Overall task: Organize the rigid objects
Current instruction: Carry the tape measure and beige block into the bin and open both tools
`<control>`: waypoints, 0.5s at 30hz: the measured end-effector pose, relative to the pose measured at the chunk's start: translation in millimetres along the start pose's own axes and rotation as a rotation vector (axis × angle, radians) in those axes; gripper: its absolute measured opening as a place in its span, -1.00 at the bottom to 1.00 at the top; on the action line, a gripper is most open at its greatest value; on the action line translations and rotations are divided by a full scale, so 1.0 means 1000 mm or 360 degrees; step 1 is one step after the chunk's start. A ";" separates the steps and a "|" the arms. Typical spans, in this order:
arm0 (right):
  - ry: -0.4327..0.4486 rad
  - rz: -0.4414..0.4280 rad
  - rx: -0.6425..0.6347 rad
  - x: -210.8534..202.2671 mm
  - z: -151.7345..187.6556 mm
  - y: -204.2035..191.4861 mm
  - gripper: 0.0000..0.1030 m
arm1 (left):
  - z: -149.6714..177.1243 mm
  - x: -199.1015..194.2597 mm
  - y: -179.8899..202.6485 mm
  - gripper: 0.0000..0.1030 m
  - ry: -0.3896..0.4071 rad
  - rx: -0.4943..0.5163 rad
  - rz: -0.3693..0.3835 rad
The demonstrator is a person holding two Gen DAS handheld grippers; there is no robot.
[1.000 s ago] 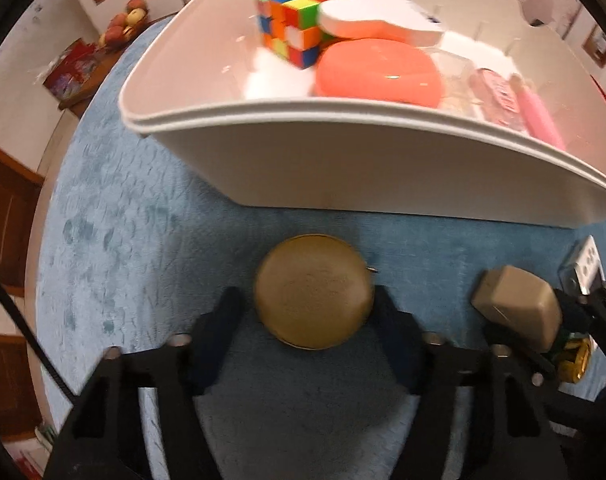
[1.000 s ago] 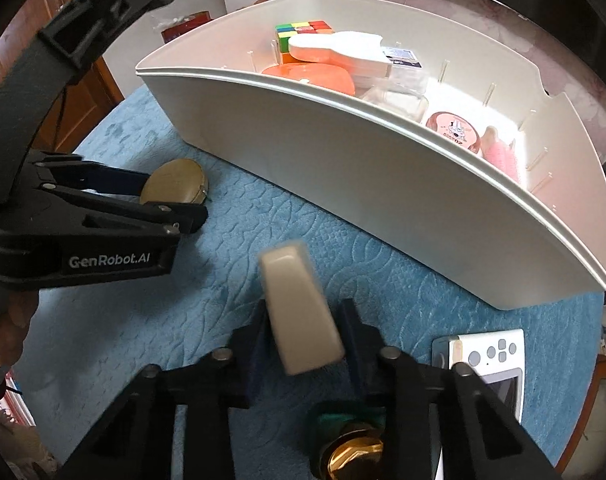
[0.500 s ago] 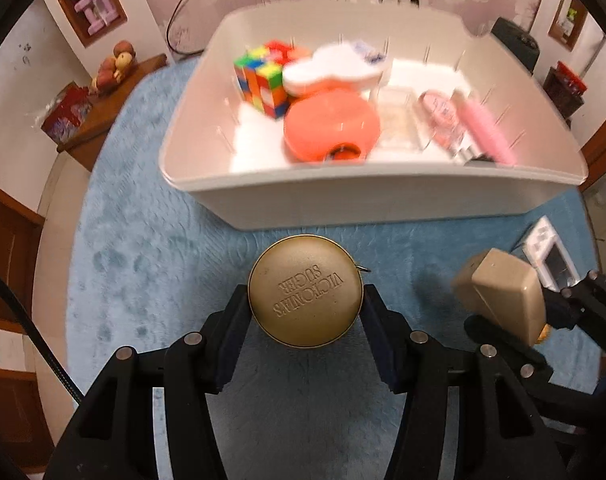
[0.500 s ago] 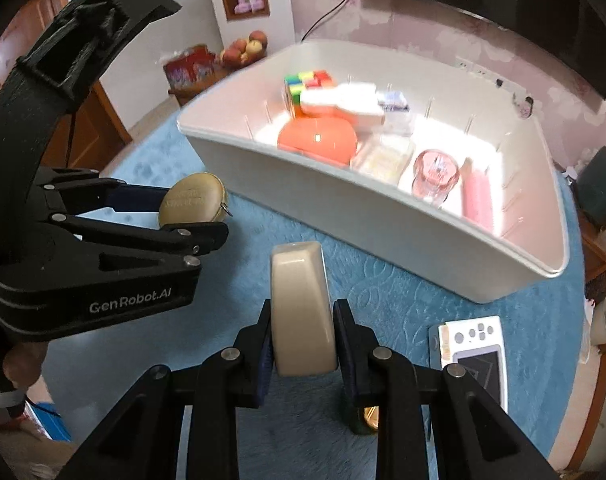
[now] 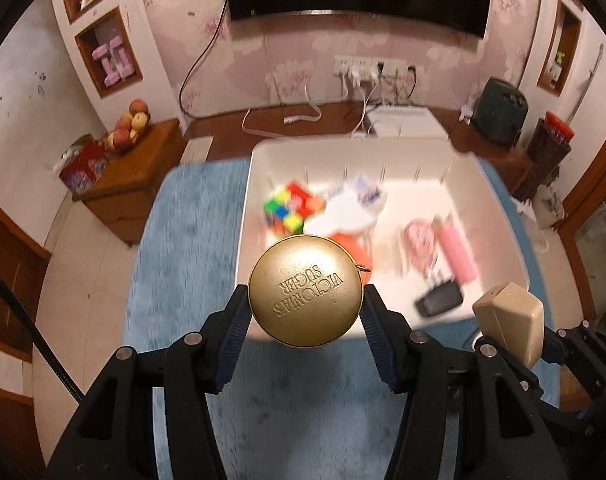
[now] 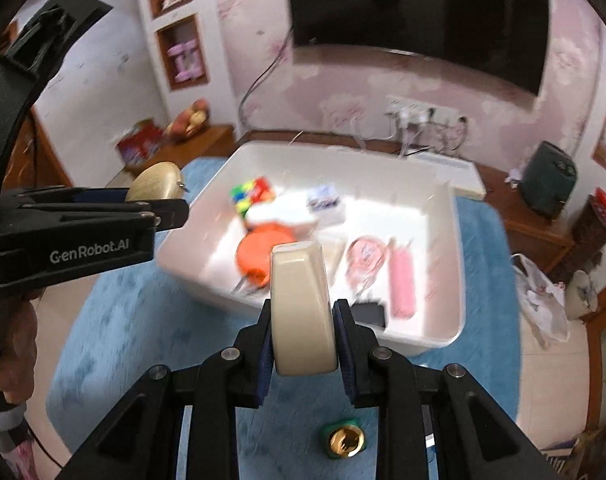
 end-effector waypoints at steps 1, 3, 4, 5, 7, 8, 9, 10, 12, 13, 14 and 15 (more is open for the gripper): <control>0.0011 0.0022 0.0031 0.001 -0.008 0.003 -0.46 | -0.007 0.000 0.001 0.14 0.0015 0.0009 0.0004; 0.0028 0.0060 0.0069 0.003 -0.020 0.010 -0.46 | -0.022 -0.001 0.004 0.14 0.0054 0.0021 0.0010; 0.0038 0.0080 0.0088 0.004 -0.025 0.013 -0.46 | -0.028 0.000 0.005 0.14 0.0068 0.0025 0.0018; 0.0047 0.0099 0.0105 0.004 -0.031 0.016 -0.46 | -0.034 0.000 0.007 0.14 0.0076 0.0027 0.0023; 0.0059 0.0132 0.0145 0.004 -0.040 0.022 -0.46 | -0.049 0.001 0.012 0.14 0.0098 0.0029 0.0035; 0.0070 0.0147 0.0166 0.004 -0.045 0.025 -0.46 | -0.054 0.000 0.014 0.14 0.0107 0.0029 0.0043; 0.0084 0.0164 0.0192 0.004 -0.052 0.030 -0.46 | -0.061 -0.001 0.016 0.14 0.0118 0.0025 0.0050; 0.0097 0.0177 0.0211 0.003 -0.056 0.033 -0.46 | -0.067 -0.002 0.018 0.14 0.0133 0.0022 0.0061; 0.0119 0.0199 0.0245 0.003 -0.065 0.041 -0.46 | -0.077 -0.001 0.023 0.14 0.0142 0.0018 0.0086; 0.0117 0.0207 0.0257 0.005 -0.068 0.044 -0.46 | -0.080 0.001 0.025 0.14 0.0139 0.0019 0.0093; 0.0111 0.0220 0.0269 0.008 -0.071 0.047 -0.46 | -0.084 0.005 0.029 0.14 0.0126 0.0028 0.0100; 0.0103 0.0230 0.0276 0.013 -0.073 0.050 -0.46 | -0.086 0.010 0.032 0.14 0.0112 0.0038 0.0100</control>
Point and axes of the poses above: each gripper's, at about its wrist camera, not at the fingertips, and x roughly the way its jaws point, y to its right, z to its underside, the point moved 4 cm from there along x, roughly the way its jaws point, and after that the axes turned 10 degrees about y, right-handed, at the moved point
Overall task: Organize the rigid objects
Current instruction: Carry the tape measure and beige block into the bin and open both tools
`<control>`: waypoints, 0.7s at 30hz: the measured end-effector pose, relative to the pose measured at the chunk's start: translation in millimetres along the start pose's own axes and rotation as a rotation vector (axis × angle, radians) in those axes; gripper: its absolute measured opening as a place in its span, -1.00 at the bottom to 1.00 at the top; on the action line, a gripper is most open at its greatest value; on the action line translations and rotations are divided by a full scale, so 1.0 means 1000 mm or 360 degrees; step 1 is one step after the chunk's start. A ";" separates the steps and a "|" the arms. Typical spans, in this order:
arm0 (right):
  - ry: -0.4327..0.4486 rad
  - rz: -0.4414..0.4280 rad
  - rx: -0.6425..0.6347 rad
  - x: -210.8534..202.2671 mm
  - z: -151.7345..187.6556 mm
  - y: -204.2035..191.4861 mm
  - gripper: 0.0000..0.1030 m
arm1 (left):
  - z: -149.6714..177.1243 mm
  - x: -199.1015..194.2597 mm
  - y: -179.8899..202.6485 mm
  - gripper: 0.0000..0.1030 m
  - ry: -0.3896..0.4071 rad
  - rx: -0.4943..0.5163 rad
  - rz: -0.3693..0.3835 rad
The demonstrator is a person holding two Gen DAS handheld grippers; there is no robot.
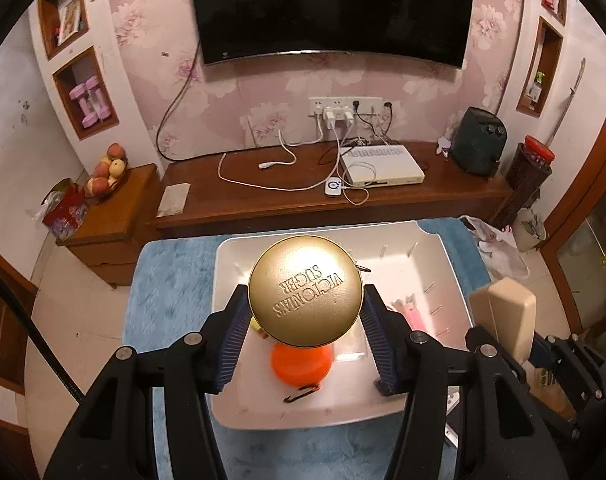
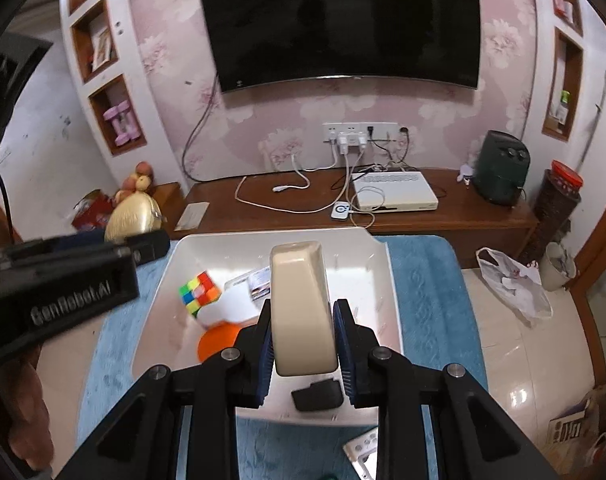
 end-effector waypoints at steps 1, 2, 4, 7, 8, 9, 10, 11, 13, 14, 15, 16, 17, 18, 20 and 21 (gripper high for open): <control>-0.0013 0.0012 0.0006 0.007 0.000 0.002 -0.46 | 0.000 0.006 0.003 0.14 -0.0015 0.0012 0.0000; -0.0034 0.0025 0.0015 0.014 0.001 0.004 -0.46 | 0.000 0.014 0.007 0.14 -0.0031 0.0026 0.0004; -0.0096 0.0046 0.0022 0.031 0.007 0.007 -0.46 | 0.003 0.030 0.012 0.14 -0.0072 0.0054 0.0002; -0.0203 0.0069 0.0018 0.056 0.023 0.009 -0.46 | 0.013 0.059 0.018 0.14 -0.0151 0.0072 -0.0010; -0.0235 0.0071 0.0010 0.062 0.030 0.008 -0.46 | 0.017 0.071 0.020 0.14 -0.0182 0.0084 -0.0018; -0.0269 0.0073 0.0003 0.069 0.036 0.008 -0.46 | 0.021 0.080 0.022 0.14 -0.0208 0.0099 -0.0029; -0.0305 0.0070 -0.0008 0.076 0.043 0.007 -0.46 | 0.026 0.089 0.023 0.14 -0.0232 0.0115 -0.0042; -0.0337 0.0069 -0.0022 0.082 0.051 0.006 -0.46 | 0.031 0.096 0.024 0.14 -0.0255 0.0132 -0.0050; -0.0387 0.0078 -0.0051 0.091 0.063 0.004 -0.46 | 0.044 0.114 0.026 0.14 -0.0321 0.0157 -0.0063; -0.0417 0.0081 -0.0064 0.095 0.070 0.003 -0.46 | 0.051 0.121 0.027 0.14 -0.0362 0.0164 -0.0067; -0.0441 0.0081 -0.0069 0.098 0.075 0.003 -0.46 | 0.056 0.126 0.028 0.14 -0.0388 0.0166 -0.0068; -0.0470 0.0077 -0.0072 0.102 0.081 0.003 -0.46 | 0.060 0.129 0.029 0.15 -0.0406 0.0170 -0.0069; -0.0490 0.0070 -0.0074 0.103 0.086 0.003 -0.46 | 0.066 0.133 0.029 0.15 -0.0431 0.0172 -0.0072; -0.0514 0.0069 -0.0081 0.105 0.091 0.003 -0.45 | 0.067 0.135 0.029 0.15 -0.0441 0.0171 -0.0074; -0.0538 0.0065 -0.0098 0.106 0.095 0.002 -0.45 | 0.072 0.138 0.029 0.15 -0.0467 0.0166 -0.0072; -0.0550 0.0062 -0.0106 0.106 0.097 0.002 -0.44 | 0.074 0.139 0.029 0.15 -0.0485 0.0154 -0.0059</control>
Point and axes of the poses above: each gripper's, at about its wrist camera, not at the fingertips, and x roughly the way its jaws point, y to its right, z to its underside, the point moved 4 cm from there along x, roughly the way its jaws point, and after that the axes turned 10 degrees about y, right-handed, at the moved point
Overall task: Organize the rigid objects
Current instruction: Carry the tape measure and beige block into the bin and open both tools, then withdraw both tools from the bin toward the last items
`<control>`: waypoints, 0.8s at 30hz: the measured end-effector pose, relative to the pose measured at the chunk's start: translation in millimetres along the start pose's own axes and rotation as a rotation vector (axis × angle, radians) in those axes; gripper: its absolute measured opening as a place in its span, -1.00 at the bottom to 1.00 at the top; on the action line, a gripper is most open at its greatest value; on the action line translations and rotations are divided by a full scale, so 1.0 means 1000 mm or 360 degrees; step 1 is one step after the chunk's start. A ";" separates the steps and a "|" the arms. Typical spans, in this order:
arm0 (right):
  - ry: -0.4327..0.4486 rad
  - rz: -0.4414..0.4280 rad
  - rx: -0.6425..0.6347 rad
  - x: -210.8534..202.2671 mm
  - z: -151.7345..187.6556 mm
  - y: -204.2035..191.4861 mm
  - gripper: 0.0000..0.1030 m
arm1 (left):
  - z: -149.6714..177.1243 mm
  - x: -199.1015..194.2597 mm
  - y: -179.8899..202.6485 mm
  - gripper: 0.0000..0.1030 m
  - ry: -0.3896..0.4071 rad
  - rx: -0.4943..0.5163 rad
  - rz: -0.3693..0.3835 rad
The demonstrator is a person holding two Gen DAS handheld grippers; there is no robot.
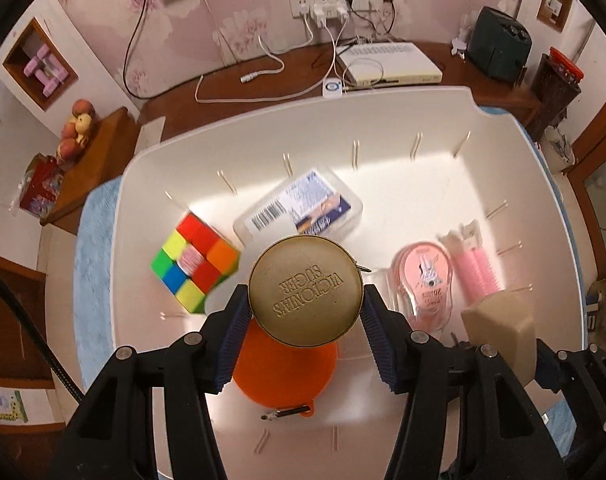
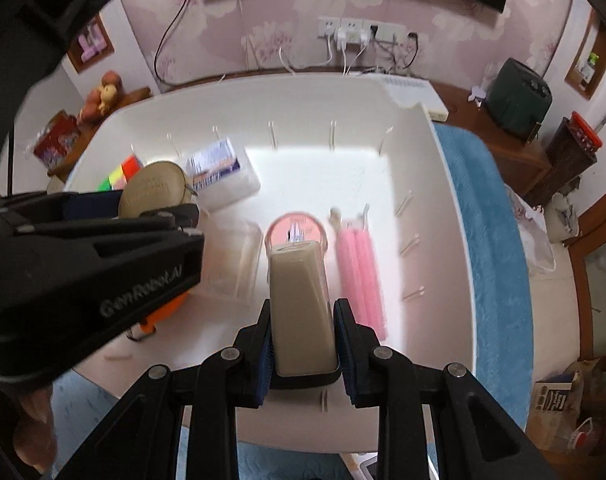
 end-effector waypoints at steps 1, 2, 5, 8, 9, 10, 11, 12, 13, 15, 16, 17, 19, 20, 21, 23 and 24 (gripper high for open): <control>-0.0010 -0.0005 -0.0005 0.000 0.002 -0.001 -0.42 | 0.001 0.000 0.000 0.16 -0.0018 -0.0008 0.0024; -0.0008 -0.0011 -0.0004 -0.001 0.004 -0.001 -0.30 | 0.002 0.001 0.000 0.23 -0.0034 -0.0018 0.0053; 0.0063 -0.0004 0.0011 -0.014 0.002 -0.002 0.18 | 0.002 -0.008 -0.003 0.58 -0.0022 -0.0055 0.0103; 0.0137 -0.0015 0.0014 -0.030 -0.001 -0.004 0.22 | 0.000 -0.021 -0.006 0.61 0.0034 -0.0064 0.0112; 0.0149 -0.0012 0.0017 -0.035 -0.002 -0.004 0.22 | 0.000 -0.029 -0.007 0.61 0.0047 -0.0070 0.0125; 0.0169 -0.0012 0.0023 -0.043 -0.002 -0.005 0.22 | 0.000 -0.034 -0.009 0.61 0.0055 -0.0074 0.0132; 0.0183 -0.0013 0.0026 -0.047 -0.002 -0.006 0.22 | 0.000 -0.040 -0.010 0.62 0.0066 -0.0078 0.0137; 0.0198 -0.0009 0.0032 -0.053 -0.003 -0.007 0.22 | 0.001 -0.046 -0.012 0.62 0.0084 -0.0081 0.0143; 0.0216 0.0000 0.0037 -0.062 -0.003 -0.008 0.22 | 0.001 -0.053 -0.013 0.62 0.0101 -0.0080 0.0148; 0.0247 0.0010 0.0046 -0.075 -0.001 -0.010 0.22 | 0.002 -0.069 -0.016 0.62 0.0151 -0.0072 0.0161; 0.0263 0.0021 0.0055 -0.083 0.001 -0.012 0.22 | 0.003 -0.076 -0.016 0.62 0.0171 -0.0066 0.0175; 0.0279 0.0027 0.0067 -0.092 0.004 -0.013 0.22 | 0.004 -0.084 -0.017 0.65 0.0195 -0.0061 0.0188; 0.0310 0.0034 0.0090 -0.108 0.011 -0.016 0.22 | 0.010 -0.105 -0.021 0.72 0.0250 -0.0049 0.0216; 0.0322 0.0041 0.0100 -0.115 0.016 -0.017 0.22 | 0.015 -0.117 -0.022 0.72 0.0278 -0.0039 0.0236; 0.0329 0.0048 0.0110 -0.123 0.021 -0.018 0.22 | 0.018 -0.123 -0.024 0.72 0.0293 -0.0030 0.0245; 0.0343 0.0069 0.0128 -0.138 0.034 -0.022 0.22 | 0.029 -0.143 -0.028 0.73 0.0328 0.0004 0.0259; 0.0346 0.0081 0.0136 -0.143 0.039 -0.023 0.22 | 0.032 -0.149 -0.029 0.73 0.0336 0.0013 0.0263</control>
Point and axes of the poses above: each gripper's, at about its wrist camera, not at the fingertips, and x roughly the way its jaws point, y to its right, z to its underside, the point moved 4 cm from there along x, roughly the way its jaws point, and after that the axes turned 10 degrees about y, right-handed, at the moved point
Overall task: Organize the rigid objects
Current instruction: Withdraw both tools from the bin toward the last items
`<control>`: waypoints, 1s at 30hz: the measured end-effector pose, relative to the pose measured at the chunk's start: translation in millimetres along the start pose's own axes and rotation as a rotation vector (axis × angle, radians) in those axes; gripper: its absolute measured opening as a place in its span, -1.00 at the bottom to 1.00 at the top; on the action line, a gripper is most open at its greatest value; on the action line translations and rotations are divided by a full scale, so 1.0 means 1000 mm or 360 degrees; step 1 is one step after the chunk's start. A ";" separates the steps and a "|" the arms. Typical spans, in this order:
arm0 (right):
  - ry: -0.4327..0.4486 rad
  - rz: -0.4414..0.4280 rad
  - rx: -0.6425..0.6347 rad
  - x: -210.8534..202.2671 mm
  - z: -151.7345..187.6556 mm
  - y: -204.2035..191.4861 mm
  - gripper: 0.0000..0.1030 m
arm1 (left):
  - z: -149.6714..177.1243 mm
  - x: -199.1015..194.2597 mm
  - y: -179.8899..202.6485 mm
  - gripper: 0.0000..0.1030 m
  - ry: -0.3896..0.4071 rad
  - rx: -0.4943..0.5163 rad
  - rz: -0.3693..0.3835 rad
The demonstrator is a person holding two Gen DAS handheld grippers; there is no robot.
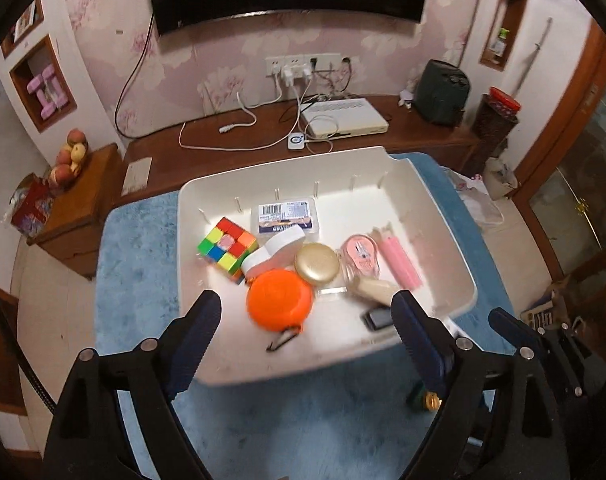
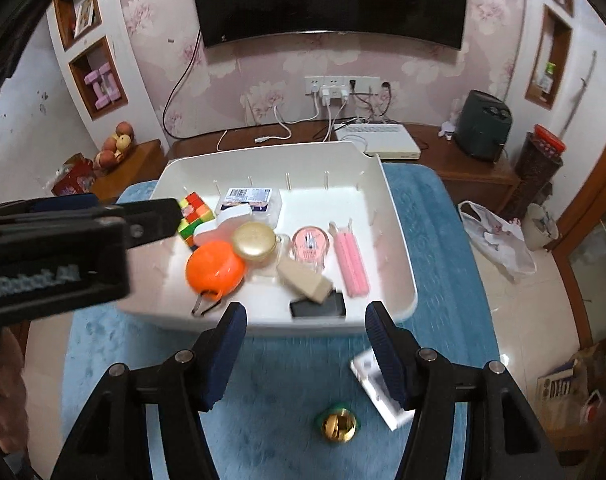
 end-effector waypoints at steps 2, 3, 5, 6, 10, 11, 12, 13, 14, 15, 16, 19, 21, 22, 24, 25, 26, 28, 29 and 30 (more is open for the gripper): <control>0.0003 0.0019 0.0022 -0.014 0.011 -0.002 0.22 | 0.007 -0.018 0.001 0.73 0.0023 0.0035 0.0030; 0.0003 0.0029 0.0034 -0.022 0.018 -0.002 0.22 | 0.011 -0.025 0.003 0.73 0.0034 0.0058 0.0048; -0.0004 0.0050 0.0044 -0.030 0.028 -0.003 0.22 | 0.019 -0.039 0.007 0.74 0.0060 0.0110 0.0073; -0.0006 0.0058 0.0049 -0.034 0.033 -0.002 0.22 | 0.025 -0.046 0.010 0.74 0.0074 0.0137 0.0085; -0.0030 0.0086 0.0050 -0.046 0.053 0.003 0.22 | 0.043 -0.064 0.020 0.74 0.0109 0.0215 0.0131; -0.0029 0.0081 0.0046 -0.049 0.058 0.006 0.22 | 0.047 -0.067 0.023 0.74 0.0111 0.0228 0.0140; -0.0025 0.0066 0.0043 -0.051 0.062 0.010 0.22 | 0.053 -0.069 0.027 0.74 0.0109 0.0243 0.0152; -0.0021 0.0049 0.0035 -0.053 0.065 0.014 0.22 | 0.057 -0.070 0.029 0.75 0.0102 0.0253 0.0161; -0.0020 0.0042 0.0024 -0.054 0.069 0.019 0.22 | 0.061 -0.070 0.033 0.76 0.0096 0.0262 0.0167; -0.0023 0.0039 0.0008 -0.054 0.072 0.025 0.22 | 0.067 -0.069 0.037 0.76 0.0089 0.0273 0.0169; -0.0034 0.0036 -0.0009 -0.054 0.075 0.033 0.22 | 0.072 -0.068 0.042 0.76 0.0082 0.0285 0.0166; -0.0060 0.0003 -0.0037 -0.050 0.081 0.056 0.22 | 0.086 -0.059 0.055 0.76 0.0041 0.0294 0.0161; -0.0083 -0.0022 -0.0082 -0.043 0.085 0.072 0.22 | 0.094 -0.053 0.063 0.76 0.0004 0.0277 0.0156; -0.0093 -0.0035 -0.0110 -0.038 0.086 0.077 0.22 | 0.098 -0.047 0.068 0.76 -0.0024 0.0262 0.0144; -0.0115 -0.0076 -0.0176 -0.027 0.090 0.089 0.22 | 0.106 -0.035 0.078 0.76 -0.0074 0.0220 0.0133; -0.0122 -0.0097 -0.0196 -0.024 0.092 0.092 0.22 | 0.109 -0.032 0.082 0.76 -0.0090 0.0205 0.0127; -0.0127 -0.0126 -0.0222 -0.017 0.094 0.096 0.22 | 0.113 -0.023 0.088 0.76 -0.0115 0.0185 0.0115; -0.0147 -0.0180 -0.0265 -0.004 0.099 0.104 0.22 | 0.120 -0.012 0.096 0.76 -0.0148 0.0154 0.0088; -0.0167 -0.0209 -0.0287 0.004 0.102 0.107 0.22 | 0.124 -0.005 0.100 0.76 -0.0173 0.0127 0.0072; -0.0186 -0.0236 -0.0310 0.014 0.105 0.108 0.22 | 0.126 -0.001 0.102 0.76 -0.0188 0.0106 0.0066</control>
Point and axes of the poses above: each gripper's, at about its wrist camera, not at the fingertips, and x roughly the way its jaws point, y to its right, z to its underside, the point moved 4 cm from there along x, roughly the way its jaws point, and after that the axes turned 10 degrees about y, right-handed, at the moved point
